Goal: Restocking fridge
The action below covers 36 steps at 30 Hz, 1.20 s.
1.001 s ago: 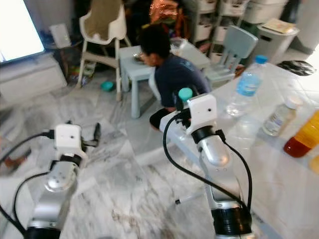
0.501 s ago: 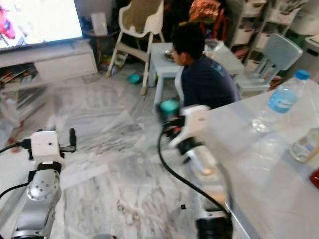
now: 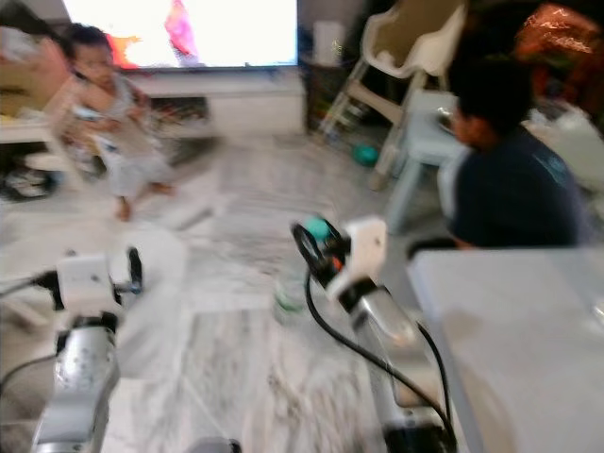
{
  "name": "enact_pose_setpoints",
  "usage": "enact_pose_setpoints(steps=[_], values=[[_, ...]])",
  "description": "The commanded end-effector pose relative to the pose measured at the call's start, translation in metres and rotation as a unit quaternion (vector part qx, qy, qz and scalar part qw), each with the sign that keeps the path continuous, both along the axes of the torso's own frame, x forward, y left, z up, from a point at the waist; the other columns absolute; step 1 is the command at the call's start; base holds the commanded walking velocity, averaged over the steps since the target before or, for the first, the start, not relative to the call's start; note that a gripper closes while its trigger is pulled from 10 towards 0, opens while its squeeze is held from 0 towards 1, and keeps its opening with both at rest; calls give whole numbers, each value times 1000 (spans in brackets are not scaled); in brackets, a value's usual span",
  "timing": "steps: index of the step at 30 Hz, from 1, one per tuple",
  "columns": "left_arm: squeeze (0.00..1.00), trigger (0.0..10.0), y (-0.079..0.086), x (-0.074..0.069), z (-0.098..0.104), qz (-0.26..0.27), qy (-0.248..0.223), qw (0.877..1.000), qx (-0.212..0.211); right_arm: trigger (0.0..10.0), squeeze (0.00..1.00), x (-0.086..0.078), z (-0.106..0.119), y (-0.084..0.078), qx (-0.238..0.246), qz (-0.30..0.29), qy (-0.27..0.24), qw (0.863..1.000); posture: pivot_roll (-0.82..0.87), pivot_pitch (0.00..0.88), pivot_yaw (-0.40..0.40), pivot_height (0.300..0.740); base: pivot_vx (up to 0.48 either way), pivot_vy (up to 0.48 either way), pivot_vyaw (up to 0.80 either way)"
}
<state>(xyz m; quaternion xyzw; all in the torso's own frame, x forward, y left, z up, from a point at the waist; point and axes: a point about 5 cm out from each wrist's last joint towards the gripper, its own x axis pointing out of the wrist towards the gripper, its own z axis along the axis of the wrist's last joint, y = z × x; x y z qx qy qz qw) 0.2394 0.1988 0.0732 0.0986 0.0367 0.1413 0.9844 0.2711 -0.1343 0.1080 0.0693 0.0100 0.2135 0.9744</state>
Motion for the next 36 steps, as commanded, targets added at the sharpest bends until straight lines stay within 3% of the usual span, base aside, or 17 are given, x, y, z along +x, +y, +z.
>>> enact_pose_setpoints(steps=[1,6,11,18,22,26,32,33,36], values=[[0,10000,6,-2,1,-1,-3,1000,4,10000,0,3,6,-1,-3,-15,-19,1000,41,0,-30,740,0,0,769],[0,10000,10,-9,-5,8,6,1000,-4,10000,0,2,-2,-10,-35,-48,-20,998,50,0,-44,740,0,0,759],[0,10000,11,-10,-6,12,9,1000,-3,10000,0,5,-14,-21,-91,-91,-6,992,65,0,-45,740,0,428,0],[0,10000,12,-16,-6,7,14,1000,0,10000,0,9,-19,-30,-106,-123,11,987,95,0,-43,740,0,480,0],[0,10000,11,-17,-5,-1,14,1000,-4,10000,0,8,-21,-44,-149,-169,-4,974,93,0,-39,740,0,480,0],[0,10000,11,-17,-7,-1,17,1000,-4,10000,0,2,-25,-53,-142,-184,-1,973,86,0,-32,740,0,480,0],[0,10000,-2,-2,-5,-47,9,999,-9,10000,0,0,-32,-50,-196,-182,0,964,67,0,-49,740,0,320,0],[0,10000,-10,2,-4,-79,9,997,-4,10000,0,4,-33,-49,-202,-193,-6,960,68,0,-61,740,0,0,0],[0,10000,-16,5,-4,-114,14,993,-7,10000,0,7,-33,-48,-149,-208,17,967,61,0,-65,740,0,0,0]])
